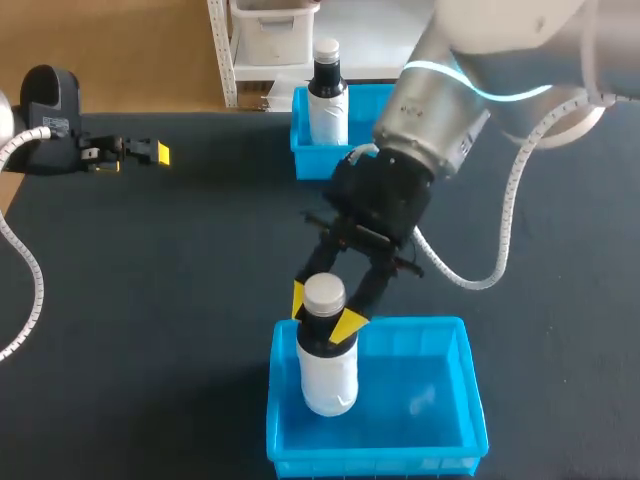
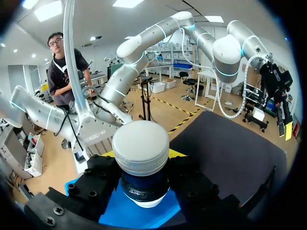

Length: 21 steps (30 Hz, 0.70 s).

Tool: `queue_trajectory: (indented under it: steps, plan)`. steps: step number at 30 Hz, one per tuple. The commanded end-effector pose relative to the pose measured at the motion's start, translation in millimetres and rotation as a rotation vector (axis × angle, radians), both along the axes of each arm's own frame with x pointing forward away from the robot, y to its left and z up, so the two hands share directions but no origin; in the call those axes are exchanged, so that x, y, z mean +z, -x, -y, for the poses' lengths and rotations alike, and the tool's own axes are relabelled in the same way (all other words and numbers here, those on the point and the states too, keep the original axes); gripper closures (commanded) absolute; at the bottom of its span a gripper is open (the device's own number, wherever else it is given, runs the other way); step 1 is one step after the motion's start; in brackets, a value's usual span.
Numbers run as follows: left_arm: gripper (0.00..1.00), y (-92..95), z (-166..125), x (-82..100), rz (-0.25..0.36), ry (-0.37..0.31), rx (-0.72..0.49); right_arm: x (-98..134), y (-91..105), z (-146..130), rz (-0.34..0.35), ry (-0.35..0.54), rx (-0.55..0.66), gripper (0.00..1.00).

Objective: Pick up the bottle, and place it in the far bin if it is heavy, or in the near bin if it is light.

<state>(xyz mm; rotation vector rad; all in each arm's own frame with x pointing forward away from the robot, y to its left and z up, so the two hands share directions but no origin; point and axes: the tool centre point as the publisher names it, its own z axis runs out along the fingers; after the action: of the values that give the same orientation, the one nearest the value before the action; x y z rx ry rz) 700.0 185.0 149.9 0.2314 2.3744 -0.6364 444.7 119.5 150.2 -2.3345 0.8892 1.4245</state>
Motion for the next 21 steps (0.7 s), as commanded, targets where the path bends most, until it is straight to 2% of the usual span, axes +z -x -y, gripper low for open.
queue_trajectory:
  steps: [1,8,12,13,14,15,21]
  plan:
    - [0.0,0.0,0.0,0.0,0.0,0.0,0.0,-7.4,-2.8,-0.5,-0.006,-0.005,-0.002,0.62]
    - [0.0,0.0,0.0,0.0,0.0,0.0,0.0,-16.2,-5.5,0.1,-0.016,-0.002,-0.006,0.6]
    - [0.0,0.0,0.0,0.0,0.0,0.0,0.0,-20.8,-7.0,0.3,-0.025,0.006,-0.011,0.53]
    - [0.0,0.0,0.0,0.0,0.0,0.0,0.0,-21.4,-7.5,0.5,-0.026,0.008,-0.012,0.47]
    - [0.0,0.0,0.0,0.0,0.0,0.0,0.0,-21.9,-8.0,0.6,-0.027,0.009,-0.014,0.16]
    - [0.0,0.0,0.0,0.0,0.0,0.0,0.0,-22.3,-8.5,0.8,-0.028,0.012,-0.015,0.0]
    - [0.0,0.0,0.0,0.0,0.0,0.0,0.0,-22.4,-12.5,4.8,-0.039,0.029,-0.031,0.0]
